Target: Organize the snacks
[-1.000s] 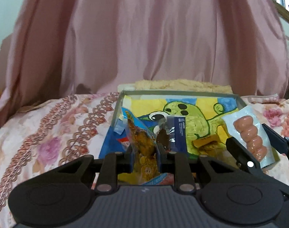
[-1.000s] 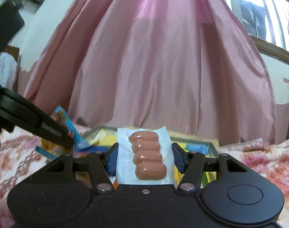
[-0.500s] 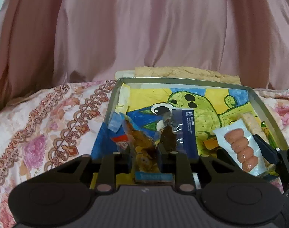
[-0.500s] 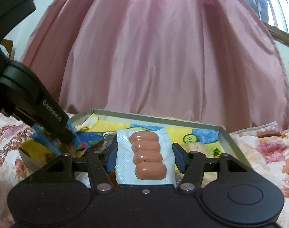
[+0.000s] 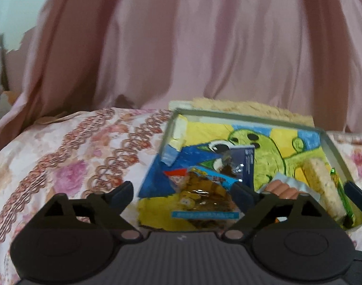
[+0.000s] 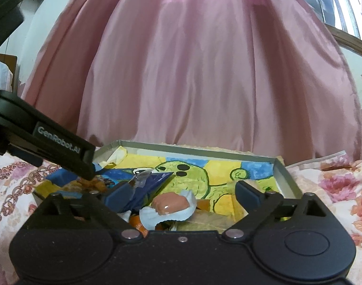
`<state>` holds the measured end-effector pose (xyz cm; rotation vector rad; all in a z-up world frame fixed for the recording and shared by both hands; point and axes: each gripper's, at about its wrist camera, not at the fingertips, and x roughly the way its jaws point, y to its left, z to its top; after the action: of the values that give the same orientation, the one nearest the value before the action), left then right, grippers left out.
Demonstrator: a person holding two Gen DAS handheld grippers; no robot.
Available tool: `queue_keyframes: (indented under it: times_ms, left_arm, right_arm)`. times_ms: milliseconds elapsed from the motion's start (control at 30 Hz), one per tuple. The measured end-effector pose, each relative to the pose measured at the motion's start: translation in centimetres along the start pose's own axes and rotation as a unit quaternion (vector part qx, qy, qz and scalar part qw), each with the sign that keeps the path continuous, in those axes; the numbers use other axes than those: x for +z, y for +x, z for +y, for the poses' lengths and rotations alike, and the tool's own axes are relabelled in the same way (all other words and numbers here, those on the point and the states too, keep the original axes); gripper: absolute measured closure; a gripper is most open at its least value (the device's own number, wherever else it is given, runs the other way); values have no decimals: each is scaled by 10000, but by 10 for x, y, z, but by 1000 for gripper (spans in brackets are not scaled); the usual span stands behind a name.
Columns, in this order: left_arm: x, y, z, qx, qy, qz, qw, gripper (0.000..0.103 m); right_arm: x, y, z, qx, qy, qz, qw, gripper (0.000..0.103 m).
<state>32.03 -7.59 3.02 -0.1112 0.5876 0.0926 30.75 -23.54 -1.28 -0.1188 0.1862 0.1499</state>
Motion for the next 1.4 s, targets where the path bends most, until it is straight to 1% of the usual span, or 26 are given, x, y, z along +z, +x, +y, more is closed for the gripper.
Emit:
queue_keyframes:
  times_ms: [133,233,433,600,833,1000,1100,1400]
  left_arm:
    - [-1,-25,11,96,-206,-211,9995,2]
    - [-3,-46,17,127,-181,-316,9993,1]
    - [-18,-86,31,87,-391,-325,9987,1]
    - [-39,-117,39,132,-300,-347,9989,1]
    - [-67,-149,48,182,-219,-313,9991,1]
    - [-84,-166,49,210,12,-365,9991,1]
    - [-93,-174,51,210,79,-371,9991,1]
    - [-123,-188,68,131,37,-280,9995,1]
  right_arm:
    - [14,-18,-4,-61,87,26,9999,2]
    - [27,-37,-7,-124,158,30,9998,1]
    - [47,-82,-12,-211,374,38,9991,1]
    - [52,-118,-9,-218,415,95,9989,1]
    - [47,-162,-1,-192,429,187,9987,1]
    - [40,-190,6,-208,445,224,9985,1]
    - [36,-203,12,-237,416,235,9986,1]
    - [21,-235,25,-310,475,352,9978,1]
